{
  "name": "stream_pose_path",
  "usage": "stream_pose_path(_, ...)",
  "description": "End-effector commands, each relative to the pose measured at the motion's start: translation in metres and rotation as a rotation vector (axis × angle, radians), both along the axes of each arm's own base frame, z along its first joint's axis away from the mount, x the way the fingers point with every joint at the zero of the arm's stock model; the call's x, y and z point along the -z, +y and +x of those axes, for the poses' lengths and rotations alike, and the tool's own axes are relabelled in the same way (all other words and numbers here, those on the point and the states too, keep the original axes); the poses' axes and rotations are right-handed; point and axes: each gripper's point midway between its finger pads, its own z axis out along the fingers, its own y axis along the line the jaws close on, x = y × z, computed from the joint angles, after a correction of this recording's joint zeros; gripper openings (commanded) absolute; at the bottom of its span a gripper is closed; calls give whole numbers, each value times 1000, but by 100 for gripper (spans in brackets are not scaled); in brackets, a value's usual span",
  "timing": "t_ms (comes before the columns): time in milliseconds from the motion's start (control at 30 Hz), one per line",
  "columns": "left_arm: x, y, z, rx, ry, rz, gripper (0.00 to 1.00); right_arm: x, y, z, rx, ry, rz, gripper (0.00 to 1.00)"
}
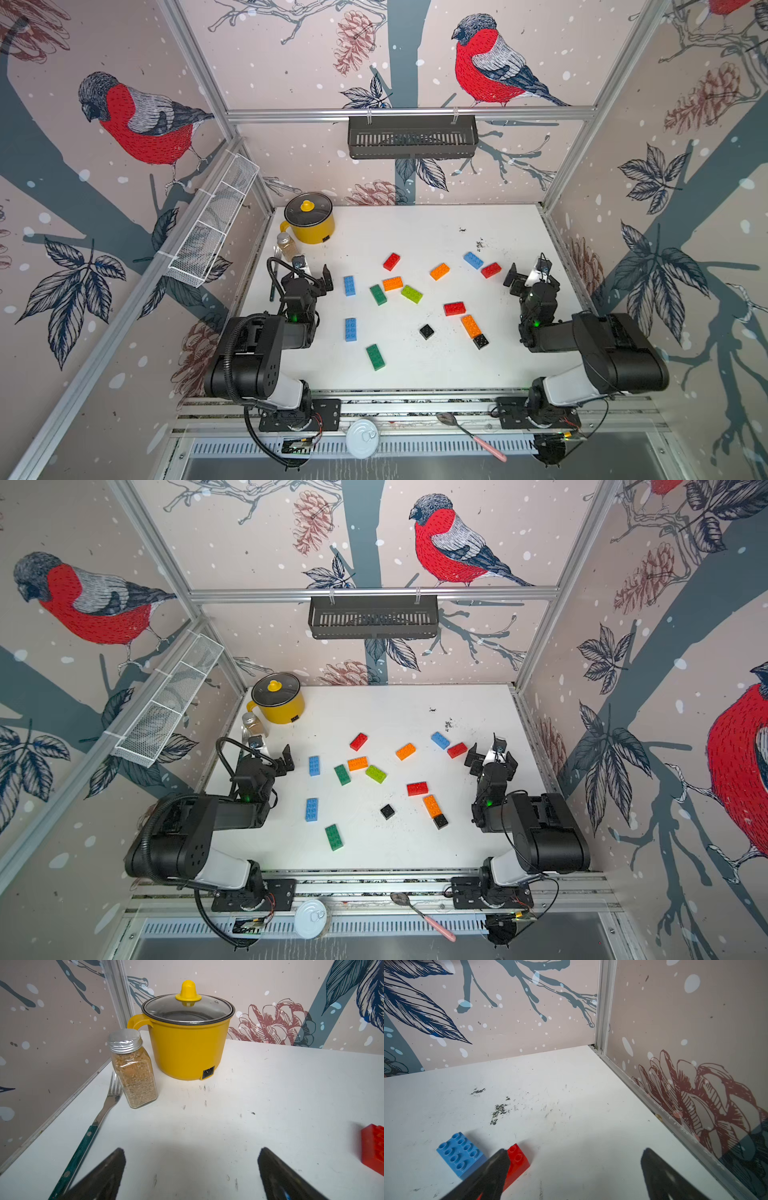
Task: Assemble a small pinwheel with lego
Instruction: Move the lego brick at the center of the board.
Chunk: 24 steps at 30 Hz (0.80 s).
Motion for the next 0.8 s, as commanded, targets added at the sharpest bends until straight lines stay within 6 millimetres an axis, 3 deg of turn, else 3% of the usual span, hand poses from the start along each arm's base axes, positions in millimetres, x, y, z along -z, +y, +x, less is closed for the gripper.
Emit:
stream_pose_path(0, -9, -1, 3, 5, -31, 12, 100, -4, 1, 1, -2, -16, 4, 100)
stream_pose_path(767, -9, -1, 3, 4, -32, 11, 100, -4, 2, 0, 6, -15, -7, 100)
